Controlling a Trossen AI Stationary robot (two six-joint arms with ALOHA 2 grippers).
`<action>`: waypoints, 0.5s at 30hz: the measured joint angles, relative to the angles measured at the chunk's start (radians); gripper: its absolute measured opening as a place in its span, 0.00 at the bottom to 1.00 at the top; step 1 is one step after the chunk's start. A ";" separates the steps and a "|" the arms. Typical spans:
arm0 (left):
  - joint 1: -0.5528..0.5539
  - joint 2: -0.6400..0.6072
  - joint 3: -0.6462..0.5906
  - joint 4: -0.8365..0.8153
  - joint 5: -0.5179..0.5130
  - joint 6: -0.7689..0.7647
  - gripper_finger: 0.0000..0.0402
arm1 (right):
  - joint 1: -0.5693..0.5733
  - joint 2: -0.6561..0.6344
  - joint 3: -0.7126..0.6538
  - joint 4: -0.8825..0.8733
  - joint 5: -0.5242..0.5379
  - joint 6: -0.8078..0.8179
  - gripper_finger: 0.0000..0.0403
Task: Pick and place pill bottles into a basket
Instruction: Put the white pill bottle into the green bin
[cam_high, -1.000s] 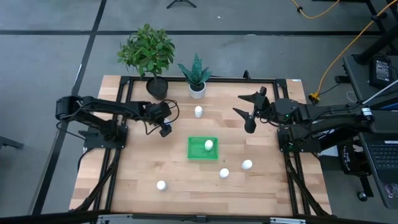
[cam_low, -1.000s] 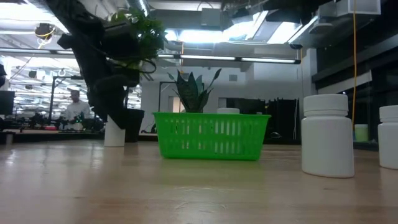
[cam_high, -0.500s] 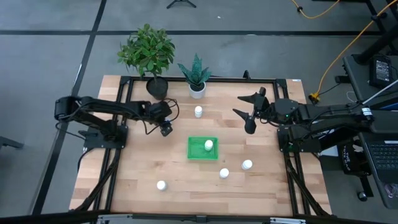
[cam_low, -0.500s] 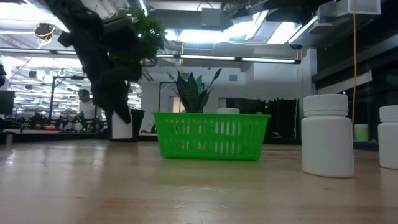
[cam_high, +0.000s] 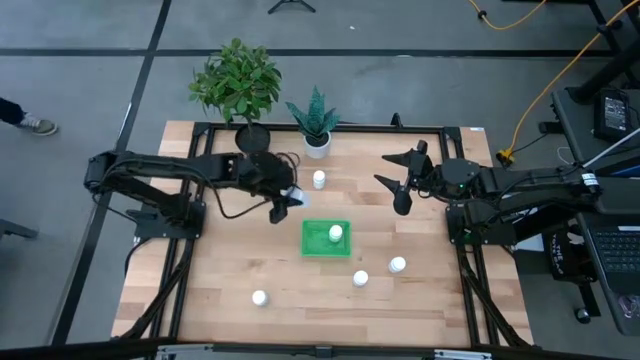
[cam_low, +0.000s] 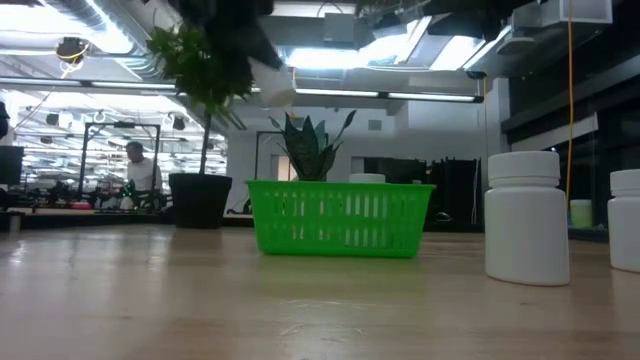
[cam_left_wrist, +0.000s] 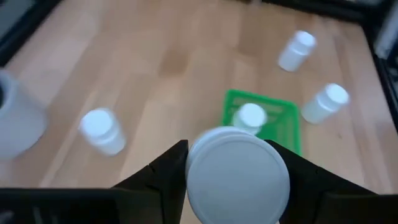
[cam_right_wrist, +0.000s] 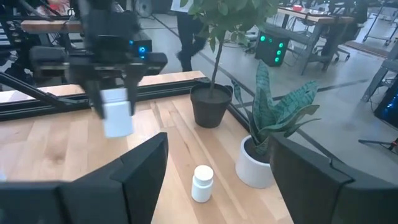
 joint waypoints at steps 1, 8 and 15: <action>-0.011 0.025 0.028 -0.012 0.001 0.018 0.44 | 0.000 0.000 0.000 -0.001 0.000 0.000 0.68; -0.038 0.214 0.162 -0.076 0.038 0.090 0.44 | 0.000 0.000 0.000 -0.013 0.000 0.001 0.68; -0.065 0.364 0.214 -0.077 0.053 0.089 0.44 | 0.000 0.000 0.000 -0.052 -0.033 -0.002 0.68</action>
